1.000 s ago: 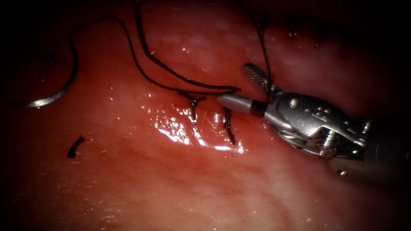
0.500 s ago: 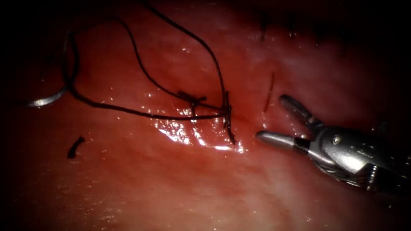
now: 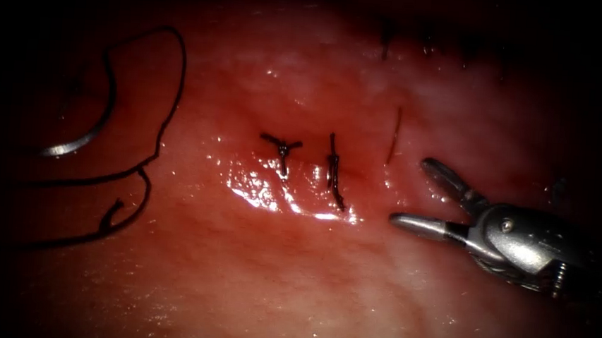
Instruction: Wound Closure
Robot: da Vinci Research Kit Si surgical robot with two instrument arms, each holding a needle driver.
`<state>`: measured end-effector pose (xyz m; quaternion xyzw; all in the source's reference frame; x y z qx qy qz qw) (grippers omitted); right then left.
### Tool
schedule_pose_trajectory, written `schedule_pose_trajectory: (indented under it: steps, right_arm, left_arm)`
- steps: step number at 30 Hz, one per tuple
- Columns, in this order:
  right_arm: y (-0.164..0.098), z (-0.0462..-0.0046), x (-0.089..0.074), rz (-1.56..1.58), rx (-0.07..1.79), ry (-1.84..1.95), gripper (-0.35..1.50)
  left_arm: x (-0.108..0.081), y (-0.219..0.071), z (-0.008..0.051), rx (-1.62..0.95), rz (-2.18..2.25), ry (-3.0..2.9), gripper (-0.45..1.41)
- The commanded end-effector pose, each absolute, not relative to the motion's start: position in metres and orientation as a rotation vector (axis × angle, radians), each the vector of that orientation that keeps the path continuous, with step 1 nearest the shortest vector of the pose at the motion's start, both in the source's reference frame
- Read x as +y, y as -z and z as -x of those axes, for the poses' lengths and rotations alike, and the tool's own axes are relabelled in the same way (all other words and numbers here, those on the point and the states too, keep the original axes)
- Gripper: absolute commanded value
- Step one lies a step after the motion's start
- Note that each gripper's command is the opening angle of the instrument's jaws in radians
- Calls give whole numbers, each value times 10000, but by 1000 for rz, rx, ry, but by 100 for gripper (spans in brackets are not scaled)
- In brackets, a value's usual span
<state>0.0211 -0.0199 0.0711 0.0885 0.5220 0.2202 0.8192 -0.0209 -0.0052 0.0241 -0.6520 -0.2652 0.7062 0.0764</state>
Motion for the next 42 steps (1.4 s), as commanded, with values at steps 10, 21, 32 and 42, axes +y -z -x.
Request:
schedule_pose_trajectory:
  steps: [10, 21, 32, 42]
  right_arm:
    - [-718, -220, -206, -192, 1104, -463, 143]
    - [-716, -224, -212, -194, 1103, -460, 140]
    - [-715, -224, -214, -195, 1104, -458, 140]
    - [-712, -227, -220, -200, 1101, -453, 136]
  left_arm:
    - [-75, -307, 238, -843, 1648, -2262, 138]
    - [-82, -389, 278, -725, 1392, -2292, 120]
    - [-135, -518, 313, -671, 1309, -2310, 109]
    - [-117, -571, 316, -575, 1249, -2304, 96]
